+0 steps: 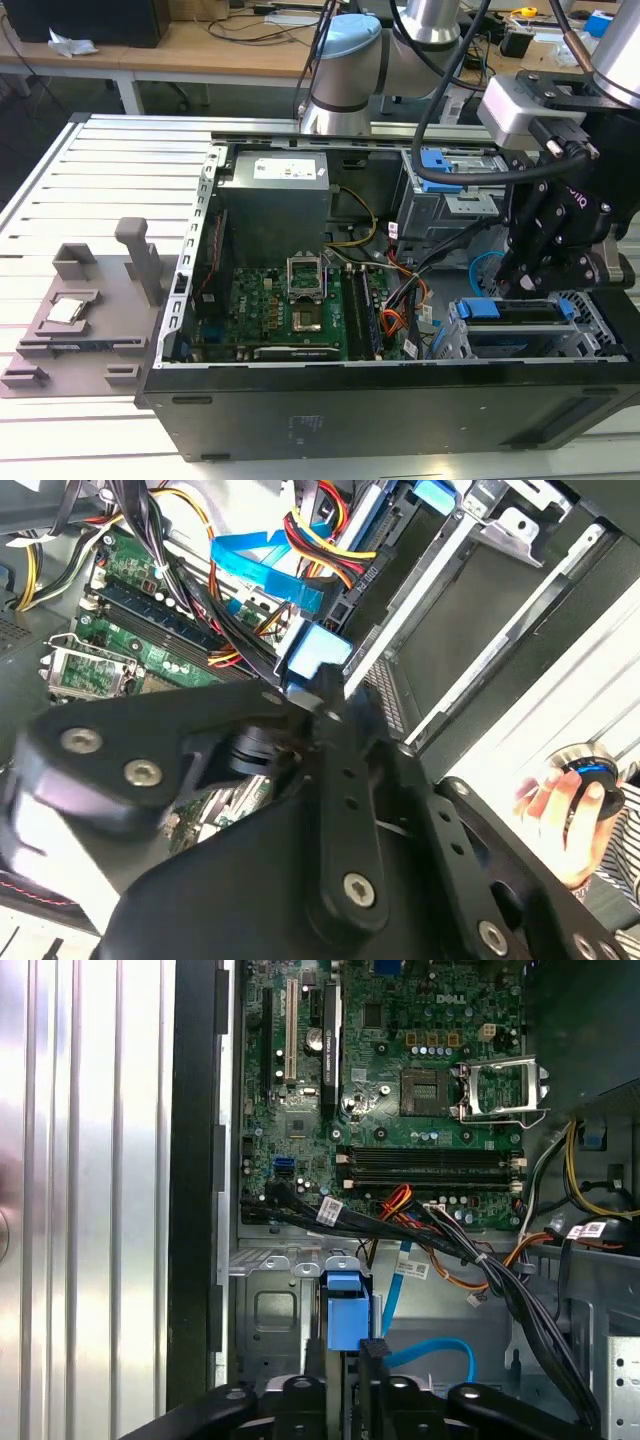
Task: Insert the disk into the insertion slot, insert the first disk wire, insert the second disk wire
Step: 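Insert the disk into the insertion slot, then insert the first disk wire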
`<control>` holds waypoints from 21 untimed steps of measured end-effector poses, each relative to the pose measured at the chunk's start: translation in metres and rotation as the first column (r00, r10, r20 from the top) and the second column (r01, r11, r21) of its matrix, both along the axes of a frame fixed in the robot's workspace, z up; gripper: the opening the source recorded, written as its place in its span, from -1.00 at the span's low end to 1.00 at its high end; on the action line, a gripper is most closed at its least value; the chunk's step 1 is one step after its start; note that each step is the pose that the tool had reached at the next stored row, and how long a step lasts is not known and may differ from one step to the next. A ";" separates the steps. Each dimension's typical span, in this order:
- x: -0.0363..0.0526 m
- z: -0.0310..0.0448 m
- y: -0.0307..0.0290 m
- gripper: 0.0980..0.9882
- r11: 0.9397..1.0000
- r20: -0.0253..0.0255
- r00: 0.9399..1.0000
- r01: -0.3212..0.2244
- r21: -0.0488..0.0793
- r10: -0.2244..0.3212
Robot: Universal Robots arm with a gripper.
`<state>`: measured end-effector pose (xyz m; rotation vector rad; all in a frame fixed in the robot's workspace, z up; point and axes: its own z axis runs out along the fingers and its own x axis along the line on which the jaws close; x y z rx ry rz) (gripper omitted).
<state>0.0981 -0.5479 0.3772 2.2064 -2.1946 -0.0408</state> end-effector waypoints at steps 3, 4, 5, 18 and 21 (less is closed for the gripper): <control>0.0000 -0.0001 0.0000 -0.96 1.000 0.000 1.000 0.000 0.000 0.000; 0.0000 -0.0002 0.0000 -0.98 1.000 0.000 1.000 0.000 0.000 0.000; 0.0000 -0.0002 0.0000 -0.98 1.000 0.000 1.000 0.000 0.000 0.000; 0.0000 -0.0006 0.0000 -0.98 1.000 0.000 1.000 0.000 0.000 0.000; 0.0023 -0.0008 0.0000 -0.98 1.000 0.000 1.000 0.000 0.000 0.000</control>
